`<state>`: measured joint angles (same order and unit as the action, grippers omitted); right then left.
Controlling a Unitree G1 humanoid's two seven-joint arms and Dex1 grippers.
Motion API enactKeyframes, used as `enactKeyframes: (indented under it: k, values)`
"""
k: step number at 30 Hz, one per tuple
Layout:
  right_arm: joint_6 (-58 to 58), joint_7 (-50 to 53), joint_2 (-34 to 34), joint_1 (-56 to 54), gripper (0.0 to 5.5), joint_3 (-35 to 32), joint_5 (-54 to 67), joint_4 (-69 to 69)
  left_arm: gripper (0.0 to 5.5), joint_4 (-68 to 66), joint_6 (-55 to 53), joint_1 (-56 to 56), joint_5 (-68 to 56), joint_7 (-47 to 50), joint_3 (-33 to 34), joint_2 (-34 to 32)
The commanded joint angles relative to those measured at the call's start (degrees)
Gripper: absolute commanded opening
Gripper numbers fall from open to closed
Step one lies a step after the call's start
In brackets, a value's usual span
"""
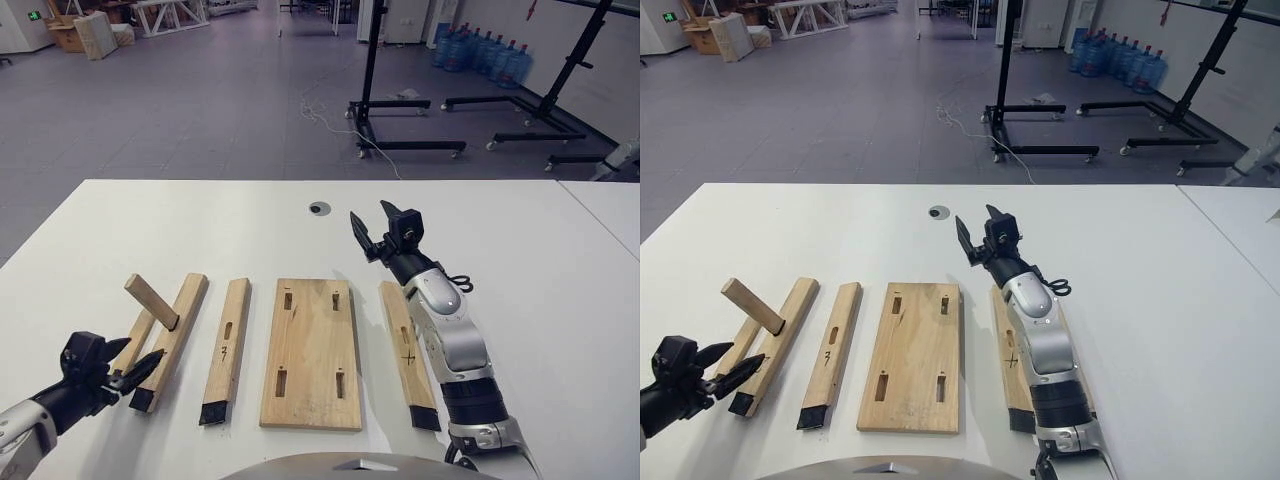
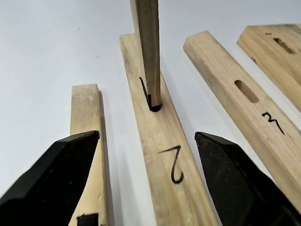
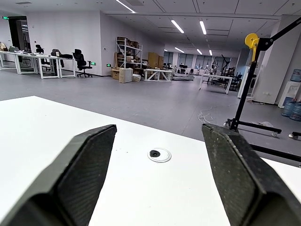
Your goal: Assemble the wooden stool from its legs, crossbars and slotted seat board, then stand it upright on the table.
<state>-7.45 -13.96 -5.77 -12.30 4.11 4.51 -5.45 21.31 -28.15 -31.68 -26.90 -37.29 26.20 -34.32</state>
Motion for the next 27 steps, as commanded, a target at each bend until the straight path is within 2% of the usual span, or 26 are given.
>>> enactKeyframes:
  k: [1, 11, 21, 27]
  values:
    - [-0.76, 0.31, 0.06, -0.53, 3.33, 0.06, -0.09, -0.65, 3.79, 0.6, -3.01, 1.96, 2.18, 3.14, -3.64, 0.39]
    - [-0.56, 0.44, 0.32, -0.82, 3.33, 0.09, -0.05, -0.49, 3.79, 1.0, -10.6, 4.19, 3.15, 6.72, -9.32, 0.62]
    - [-0.68, 0.45, 0.31, -1.17, 3.33, -0.43, 0.32, -0.37, 2.13, -1.37, -10.1, 5.42, 7.31, 8.43, -11.14, -0.08]
    - [-0.77, 0.37, 0.35, -1.3, 3.33, -0.52, 0.51, -0.24, 2.04, -1.97, -5.96, 6.45, 7.17, 8.09, -11.25, 1.95]
